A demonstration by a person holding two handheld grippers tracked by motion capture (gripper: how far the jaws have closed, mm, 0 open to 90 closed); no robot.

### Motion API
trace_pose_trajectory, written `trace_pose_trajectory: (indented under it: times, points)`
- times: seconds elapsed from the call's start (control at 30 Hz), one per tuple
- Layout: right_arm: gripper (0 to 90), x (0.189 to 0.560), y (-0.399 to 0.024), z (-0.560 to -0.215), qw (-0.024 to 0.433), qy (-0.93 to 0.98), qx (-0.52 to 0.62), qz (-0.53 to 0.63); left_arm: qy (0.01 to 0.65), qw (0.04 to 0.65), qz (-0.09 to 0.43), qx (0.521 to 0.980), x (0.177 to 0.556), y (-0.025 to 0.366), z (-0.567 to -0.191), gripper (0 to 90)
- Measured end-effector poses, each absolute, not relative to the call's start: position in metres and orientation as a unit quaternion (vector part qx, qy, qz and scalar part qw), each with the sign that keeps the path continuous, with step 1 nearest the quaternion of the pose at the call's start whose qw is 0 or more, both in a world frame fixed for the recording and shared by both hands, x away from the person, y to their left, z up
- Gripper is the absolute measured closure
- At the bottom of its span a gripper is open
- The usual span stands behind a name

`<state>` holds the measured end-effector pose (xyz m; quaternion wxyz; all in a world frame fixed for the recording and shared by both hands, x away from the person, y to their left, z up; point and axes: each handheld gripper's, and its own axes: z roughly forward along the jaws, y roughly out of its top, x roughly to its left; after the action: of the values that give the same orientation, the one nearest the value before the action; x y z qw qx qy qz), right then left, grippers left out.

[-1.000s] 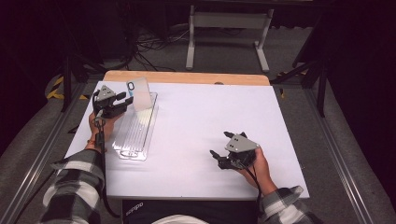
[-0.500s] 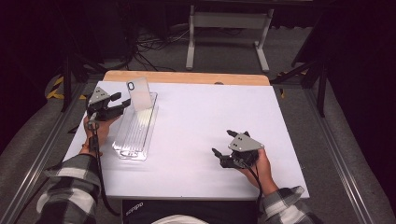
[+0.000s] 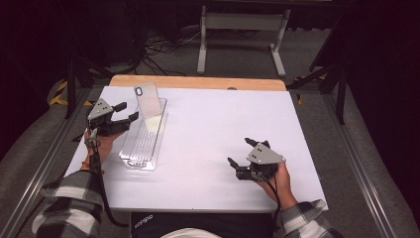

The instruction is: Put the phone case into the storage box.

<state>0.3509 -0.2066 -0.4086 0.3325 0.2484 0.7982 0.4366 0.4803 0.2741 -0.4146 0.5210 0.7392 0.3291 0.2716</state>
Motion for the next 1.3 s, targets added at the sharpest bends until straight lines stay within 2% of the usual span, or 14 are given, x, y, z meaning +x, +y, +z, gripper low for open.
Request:
trace_pose_trajectory:
  times: [0.03, 0.07, 0.6, 0.77, 1.0, 1.3]
  points:
    - [16.6, 0.351, -0.207, -0.409, 0.333, 0.798, 0.249, 0.437, 0.330, 0.521, 0.273, 0.738, 0.477, 0.274, -0.413, 33.8]
    - [16.1, 0.350, -0.207, -0.408, 0.333, 0.796, 0.249, 0.439, 0.330, 0.522, 0.278, 0.736, 0.476, 0.274, -0.413, 27.8]
    - [14.5, 0.342, -0.205, -0.410, 0.331, 0.793, 0.243, 0.450, 0.281, 0.544, 0.266, 0.745, 0.434, 0.272, -0.405, 17.1]
    - [13.4, 0.342, -0.206, -0.409, 0.324, 0.792, 0.245, 0.456, 0.284, 0.557, 0.257, 0.737, 0.422, 0.273, -0.404, 10.1]
    - [13.6, 0.340, -0.208, -0.409, 0.321, 0.791, 0.240, 0.462, 0.267, 0.551, 0.241, 0.753, 0.408, 0.264, -0.404, 6.7]
    - [9.2, 0.338, -0.211, -0.410, 0.319, 0.786, 0.242, 0.470, 0.257, 0.560, 0.232, 0.753, 0.393, 0.257, -0.402, 2.5]
